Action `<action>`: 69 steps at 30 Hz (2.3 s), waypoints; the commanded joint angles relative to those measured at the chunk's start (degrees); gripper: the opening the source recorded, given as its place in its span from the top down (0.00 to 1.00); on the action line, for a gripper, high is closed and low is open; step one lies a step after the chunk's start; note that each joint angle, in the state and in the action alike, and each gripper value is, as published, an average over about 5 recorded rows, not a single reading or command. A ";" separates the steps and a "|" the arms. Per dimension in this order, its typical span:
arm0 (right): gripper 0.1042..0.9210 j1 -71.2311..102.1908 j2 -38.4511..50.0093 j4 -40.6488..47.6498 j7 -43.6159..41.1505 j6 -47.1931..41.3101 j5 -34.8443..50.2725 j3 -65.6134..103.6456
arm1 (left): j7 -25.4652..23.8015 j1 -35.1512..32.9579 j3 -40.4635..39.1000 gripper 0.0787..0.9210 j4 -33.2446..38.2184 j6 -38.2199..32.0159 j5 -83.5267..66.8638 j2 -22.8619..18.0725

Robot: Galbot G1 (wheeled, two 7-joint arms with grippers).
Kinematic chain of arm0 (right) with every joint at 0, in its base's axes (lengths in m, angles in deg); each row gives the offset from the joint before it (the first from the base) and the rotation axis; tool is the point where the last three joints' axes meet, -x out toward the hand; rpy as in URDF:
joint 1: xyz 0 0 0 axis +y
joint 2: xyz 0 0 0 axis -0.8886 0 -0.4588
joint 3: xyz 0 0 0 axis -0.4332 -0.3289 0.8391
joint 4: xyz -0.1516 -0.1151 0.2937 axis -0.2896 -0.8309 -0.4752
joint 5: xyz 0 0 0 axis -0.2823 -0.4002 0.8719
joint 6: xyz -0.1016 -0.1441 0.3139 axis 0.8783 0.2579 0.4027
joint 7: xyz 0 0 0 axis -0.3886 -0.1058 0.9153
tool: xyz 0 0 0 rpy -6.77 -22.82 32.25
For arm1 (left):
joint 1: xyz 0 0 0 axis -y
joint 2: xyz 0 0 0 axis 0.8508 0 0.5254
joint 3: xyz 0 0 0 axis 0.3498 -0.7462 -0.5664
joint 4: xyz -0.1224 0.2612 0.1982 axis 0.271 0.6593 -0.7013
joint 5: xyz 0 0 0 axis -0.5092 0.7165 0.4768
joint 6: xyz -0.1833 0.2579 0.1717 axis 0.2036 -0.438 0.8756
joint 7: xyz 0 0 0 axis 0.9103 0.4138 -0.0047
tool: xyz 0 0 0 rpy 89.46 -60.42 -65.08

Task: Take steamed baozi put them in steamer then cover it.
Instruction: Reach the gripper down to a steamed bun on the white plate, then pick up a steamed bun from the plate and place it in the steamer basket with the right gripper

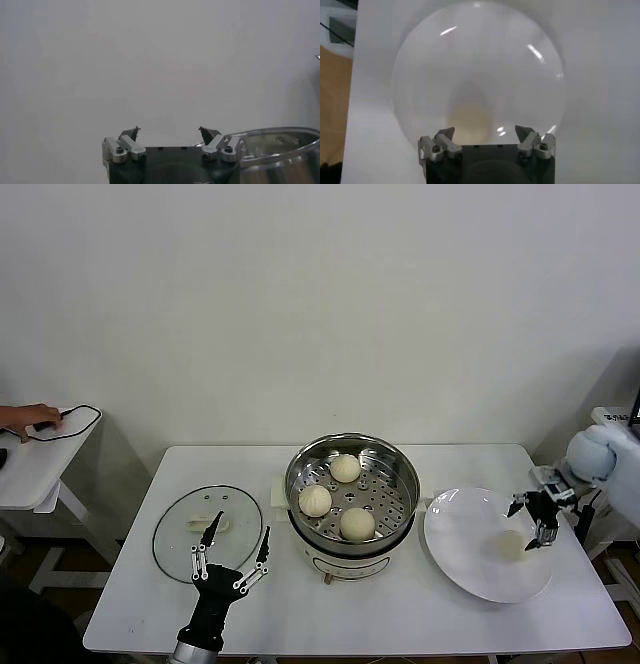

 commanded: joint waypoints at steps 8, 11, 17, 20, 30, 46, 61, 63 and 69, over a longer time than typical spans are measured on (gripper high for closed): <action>0.12 6.04 -2.65 4.25 1.83 -0.57 -1.31 3.55 | 0.07 0.00 -0.01 0.12 -0.39 -0.16 0.00 -0.04; 0.12 6.05 -2.65 4.25 1.75 -0.62 -1.40 3.63 | 0.07 -0.05 -0.01 0.12 -0.50 -0.24 0.00 -0.04; 0.16 5.62 -2.24 3.46 2.02 -0.58 -1.22 3.79 | 0.08 0.03 -0.13 0.12 -0.39 -0.18 0.00 -0.12; 0.23 4.36 -1.73 2.33 2.02 -0.62 -0.87 2.94 | 0.09 0.11 -0.30 0.12 -0.35 -0.15 0.00 -0.12; 0.29 -16.98 0.89 -6.55 -2.32 -1.89 8.41 -12.77 | 0.13 0.52 -1.09 0.12 -0.05 -0.06 0.00 0.29; 0.30 -55.13 -17.58 -22.09 -0.56 -12.62 36.20 -44.44 | 0.38 0.65 -1.54 0.12 0.08 -0.63 -0.31 1.33; 0.31 -43.83 -30.07 -18.10 5.65 -17.05 37.38 -43.66 | 0.58 0.80 -0.94 0.12 0.53 -0.44 -0.53 0.93; 0.31 -42.09 -30.51 -17.28 6.06 -17.34 36.74 -43.41 | 0.59 0.76 -0.72 0.12 0.44 -0.46 -0.61 0.94; 0.31 -38.19 -30.51 -15.67 7.23 -17.74 35.23 -42.49 | 0.68 0.82 -0.35 0.12 0.13 -0.48 -0.67 0.92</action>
